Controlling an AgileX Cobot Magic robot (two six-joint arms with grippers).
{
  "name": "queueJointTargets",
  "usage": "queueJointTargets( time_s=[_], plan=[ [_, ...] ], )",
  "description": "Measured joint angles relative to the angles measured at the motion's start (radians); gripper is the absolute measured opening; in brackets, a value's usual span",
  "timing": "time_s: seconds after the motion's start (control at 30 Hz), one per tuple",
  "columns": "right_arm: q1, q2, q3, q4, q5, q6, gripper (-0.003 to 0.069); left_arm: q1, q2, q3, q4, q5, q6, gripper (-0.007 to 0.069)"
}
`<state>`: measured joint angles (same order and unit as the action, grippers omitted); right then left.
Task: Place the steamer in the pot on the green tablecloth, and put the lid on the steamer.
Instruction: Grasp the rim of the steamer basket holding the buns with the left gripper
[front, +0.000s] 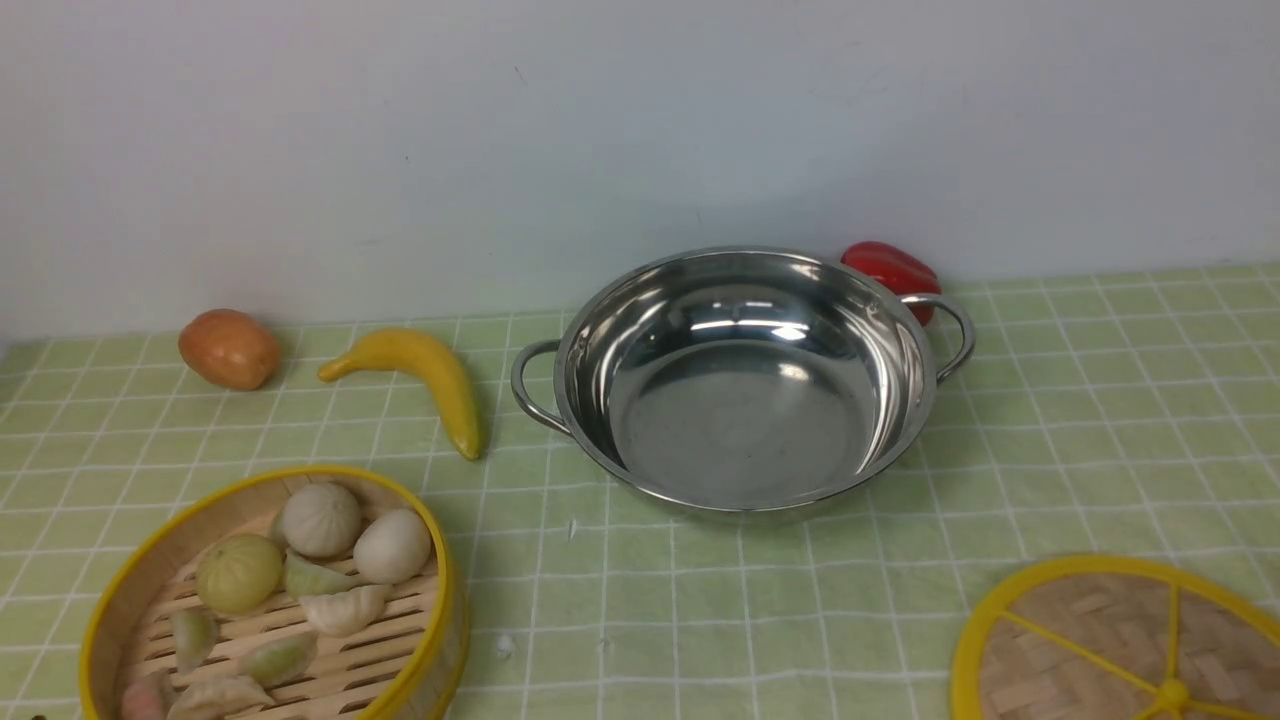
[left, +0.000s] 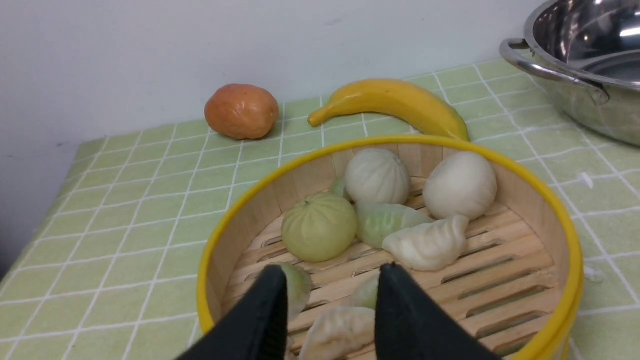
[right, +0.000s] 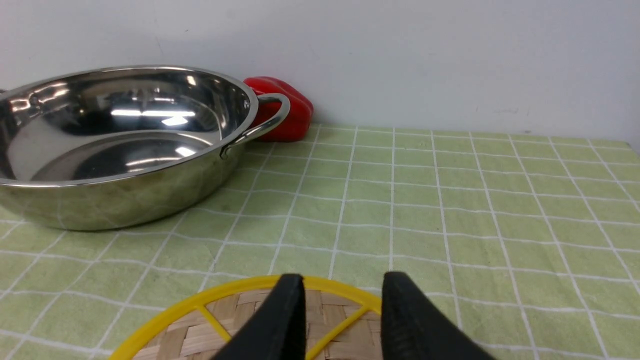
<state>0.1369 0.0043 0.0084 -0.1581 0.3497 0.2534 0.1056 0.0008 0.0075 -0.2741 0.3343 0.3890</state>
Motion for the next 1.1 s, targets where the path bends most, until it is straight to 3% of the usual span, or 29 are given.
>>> queueJointTargets(
  time_s=[0.1, 0.37, 0.6, 0.8, 0.93, 0.97, 1.03, 1.1],
  plan=[
    [0.0, 0.0, 0.0, 0.0, 0.0, 0.0, 0.024, 0.0, 0.0, 0.0, -0.165, -0.018, -0.066, 0.0243],
    [0.0, 0.0, 0.0, 0.0, 0.0, 0.0, 0.024, 0.0, -0.001, 0.0, -0.477, -0.168, -0.096, 0.0243],
    [0.0, 0.0, 0.0, 0.0, 0.0, 0.0, 0.024, 0.0, -0.001, -0.017, -0.607, -0.196, -0.091, 0.0243],
    [0.0, 0.0, 0.0, 0.0, 0.0, 0.0, 0.024, 0.0, 0.094, -0.226, -0.546, 0.016, 0.035, 0.0243],
    [0.0, 0.0, 0.0, 0.0, 0.0, 0.0, 0.024, 0.0, 0.33, -0.489, -0.373, 0.346, 0.121, 0.0243],
    [0.0, 0.0, 0.0, 0.0, 0.0, 0.0, 0.024, 0.0, 0.33, -0.5, -0.362, 0.346, 0.121, 0.0243],
    [0.0, 0.0, 0.0, 0.0, 0.0, 0.0, 0.024, 0.0, 0.502, -0.626, -0.198, 0.563, 0.194, 0.0243],
    [0.0, 0.0, 0.0, 0.0, 0.0, 0.0, 0.024, 0.0, 0.594, -0.662, -0.116, 0.643, 0.235, 0.0243]
  ],
)
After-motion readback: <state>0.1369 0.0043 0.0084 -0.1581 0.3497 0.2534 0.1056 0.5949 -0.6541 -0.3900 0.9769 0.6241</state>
